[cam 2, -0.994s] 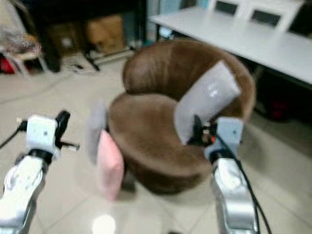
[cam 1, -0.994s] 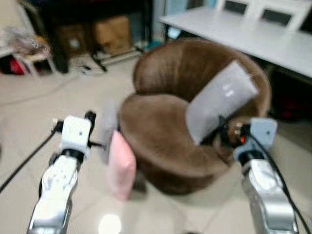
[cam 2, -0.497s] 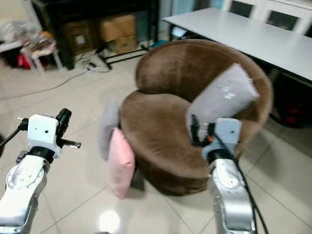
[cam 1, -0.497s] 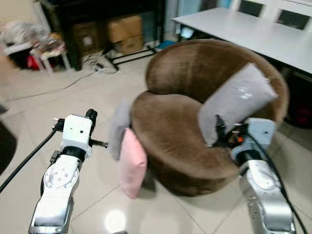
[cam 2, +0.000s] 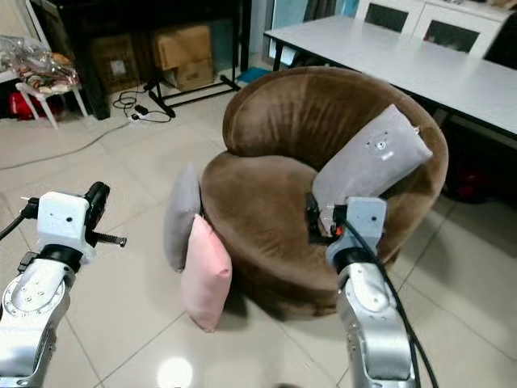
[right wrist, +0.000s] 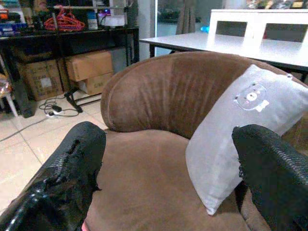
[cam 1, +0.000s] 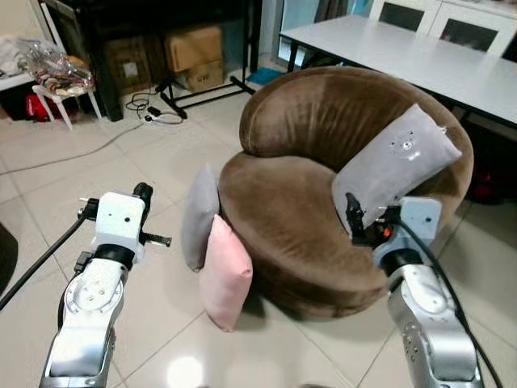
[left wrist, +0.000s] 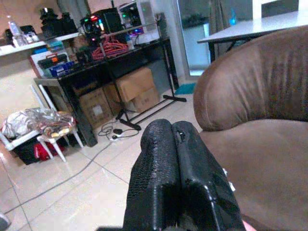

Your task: Move the pillow to the sofa from floor

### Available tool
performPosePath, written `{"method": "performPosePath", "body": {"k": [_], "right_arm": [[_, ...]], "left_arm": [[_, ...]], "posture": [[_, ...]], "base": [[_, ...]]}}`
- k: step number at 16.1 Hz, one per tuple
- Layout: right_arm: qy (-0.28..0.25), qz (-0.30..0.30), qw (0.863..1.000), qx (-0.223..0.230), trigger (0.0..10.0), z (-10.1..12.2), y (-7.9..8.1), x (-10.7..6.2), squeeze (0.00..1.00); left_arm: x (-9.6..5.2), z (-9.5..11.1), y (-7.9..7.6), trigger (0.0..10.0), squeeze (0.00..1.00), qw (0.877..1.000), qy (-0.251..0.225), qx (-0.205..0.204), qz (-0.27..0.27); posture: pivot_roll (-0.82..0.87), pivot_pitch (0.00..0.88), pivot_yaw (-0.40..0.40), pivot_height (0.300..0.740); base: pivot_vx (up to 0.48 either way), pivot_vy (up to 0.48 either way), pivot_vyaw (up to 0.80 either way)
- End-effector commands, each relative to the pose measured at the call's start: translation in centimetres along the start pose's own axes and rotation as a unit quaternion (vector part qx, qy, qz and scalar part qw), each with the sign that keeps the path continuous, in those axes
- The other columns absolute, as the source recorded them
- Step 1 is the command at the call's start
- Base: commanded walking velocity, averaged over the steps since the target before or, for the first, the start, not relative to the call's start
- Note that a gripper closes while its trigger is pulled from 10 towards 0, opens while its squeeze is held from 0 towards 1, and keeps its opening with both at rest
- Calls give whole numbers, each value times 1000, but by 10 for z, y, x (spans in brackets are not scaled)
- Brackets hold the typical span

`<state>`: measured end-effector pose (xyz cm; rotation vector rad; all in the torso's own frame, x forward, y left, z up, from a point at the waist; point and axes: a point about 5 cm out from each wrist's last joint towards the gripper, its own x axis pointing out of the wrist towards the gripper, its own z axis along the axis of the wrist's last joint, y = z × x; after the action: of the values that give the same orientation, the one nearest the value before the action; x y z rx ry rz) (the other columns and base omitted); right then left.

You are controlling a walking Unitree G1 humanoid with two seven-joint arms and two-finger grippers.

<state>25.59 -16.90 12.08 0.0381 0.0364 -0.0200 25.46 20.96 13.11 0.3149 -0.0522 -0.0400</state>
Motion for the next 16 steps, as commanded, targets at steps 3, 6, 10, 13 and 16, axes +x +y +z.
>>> {"method": "performPosePath", "body": {"k": [3,6,10,13,16], "right_arm": [[-20,7,1000,-1,10000,1,-4,-5,1000],[-7,-5,1000,-14,10000,-2,-8,-6,1000],[5,9,1000,-29,10000,-4,-2,-4,1000],[-18,2,999,-28,10000,-2,-1,-3,1000],[-20,0,1000,-19,10000,1,-1,-2,1000]], "left_arm": [[1,0,-5,10000,0,1000,-3,-9,-6],[2,2,-5,10000,0,1000,-8,-21,0],[3,2,-6,10000,0,1000,-5,-20,-3],[2,1,-4,10000,0,1000,-4,-25,0],[2,1,-3,10000,678,999,0,-36,1]], "posture": [[-78,0,-9,740],[-79,0,-8,740],[-79,0,-7,740],[-73,0,-12,740],[-72,0,-12,740]], "base": [[0,267,0],[0,0,0],[0,0,400],[256,0,775],[270,0,388]]}}
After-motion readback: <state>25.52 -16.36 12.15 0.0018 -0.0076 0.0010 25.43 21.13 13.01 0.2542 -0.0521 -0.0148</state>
